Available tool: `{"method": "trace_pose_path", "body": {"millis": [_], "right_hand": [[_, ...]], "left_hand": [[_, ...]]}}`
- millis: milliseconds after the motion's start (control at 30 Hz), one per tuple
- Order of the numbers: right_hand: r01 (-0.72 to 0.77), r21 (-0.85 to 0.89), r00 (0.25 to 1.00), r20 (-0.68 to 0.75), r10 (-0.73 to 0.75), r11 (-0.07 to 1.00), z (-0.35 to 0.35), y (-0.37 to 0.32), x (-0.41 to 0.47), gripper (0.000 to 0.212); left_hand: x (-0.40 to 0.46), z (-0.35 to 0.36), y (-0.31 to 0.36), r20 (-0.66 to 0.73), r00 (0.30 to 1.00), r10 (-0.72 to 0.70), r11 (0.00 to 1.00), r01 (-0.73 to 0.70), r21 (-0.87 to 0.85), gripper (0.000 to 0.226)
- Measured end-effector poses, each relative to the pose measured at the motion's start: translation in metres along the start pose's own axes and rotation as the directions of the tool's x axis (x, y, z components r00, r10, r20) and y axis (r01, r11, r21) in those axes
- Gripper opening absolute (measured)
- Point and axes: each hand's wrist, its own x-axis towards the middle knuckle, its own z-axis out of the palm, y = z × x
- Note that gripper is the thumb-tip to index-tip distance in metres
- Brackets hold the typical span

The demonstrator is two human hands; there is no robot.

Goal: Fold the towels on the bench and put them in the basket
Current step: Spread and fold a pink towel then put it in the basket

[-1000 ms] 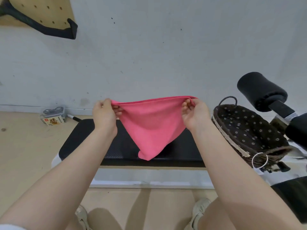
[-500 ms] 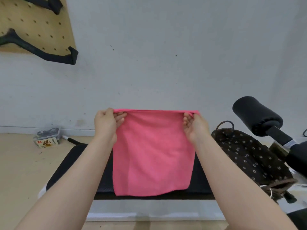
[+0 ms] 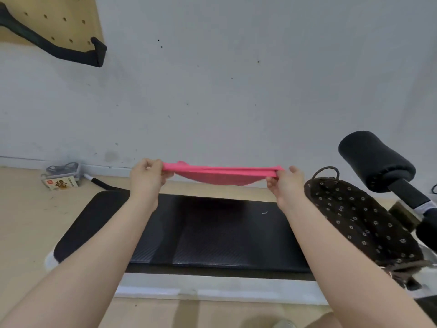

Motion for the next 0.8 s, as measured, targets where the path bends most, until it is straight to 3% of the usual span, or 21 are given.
{"method": "trace_pose_path", "body": {"millis": [100, 200, 300, 400, 500, 600, 667, 733, 800], "right_hand": [[-0.031, -0.262, 0.998, -0.052, 0.018, 0.965, -0.024, 0.045, -0.002, 0.043], [-0.019, -0.508, 0.999, -0.036, 0.001, 0.861, -0.050, 0.075, -0.011, 0.030], [-0.039, -0.633, 0.989, 0.085, 0.119, 0.774, -0.069, 0.096, -0.027, 0.018], [-0.031, -0.709, 0.944, 0.211, 0.254, 0.705, -0.078, 0.103, -0.036, 0.022], [-0.045, -0.766, 0.930, 0.202, 0.307, 0.641, -0.087, 0.099, -0.038, 0.028], [-0.074, -0.796, 0.922, 0.174, 0.345, 0.600, -0.092, 0.092, -0.043, 0.023], [-0.098, -0.827, 0.894, 0.171, 0.413, 0.554, -0.097, 0.090, -0.048, 0.019], [-0.048, -0.867, 0.849, 0.227, 0.478, 0.496, -0.105, 0.091, -0.053, 0.012], [0.058, -0.893, 0.806, 0.306, 0.506, 0.447, -0.117, 0.091, -0.057, 0.008]], "left_hand": [[-0.003, -0.016, -0.047, 0.031, 0.984, -0.173, 0.971, 0.166, 0.170, 0.018], [-0.016, -0.031, -0.077, 0.040, 0.958, -0.284, 0.925, 0.263, 0.275, 0.017], [-0.030, -0.045, -0.091, 0.062, 0.961, -0.269, 0.917, 0.236, 0.321, 0.011], [-0.037, -0.058, -0.092, 0.131, 0.965, -0.226, 0.923, 0.169, 0.345, 0.012], [-0.041, -0.065, -0.089, 0.243, 0.937, -0.253, 0.876, 0.115, 0.468, 0.020], [-0.048, -0.072, -0.089, 0.314, 0.899, -0.305, 0.689, -0.019, 0.724, 0.014], [-0.051, -0.075, -0.091, 0.427, 0.839, -0.337, 0.409, -0.278, 0.869, 0.025], [-0.056, -0.078, -0.095, 0.503, 0.768, -0.396, 0.177, -0.474, 0.863, 0.047], [-0.060, -0.081, -0.097, 0.515, 0.755, -0.407, 0.114, -0.518, 0.848, 0.047]]}}
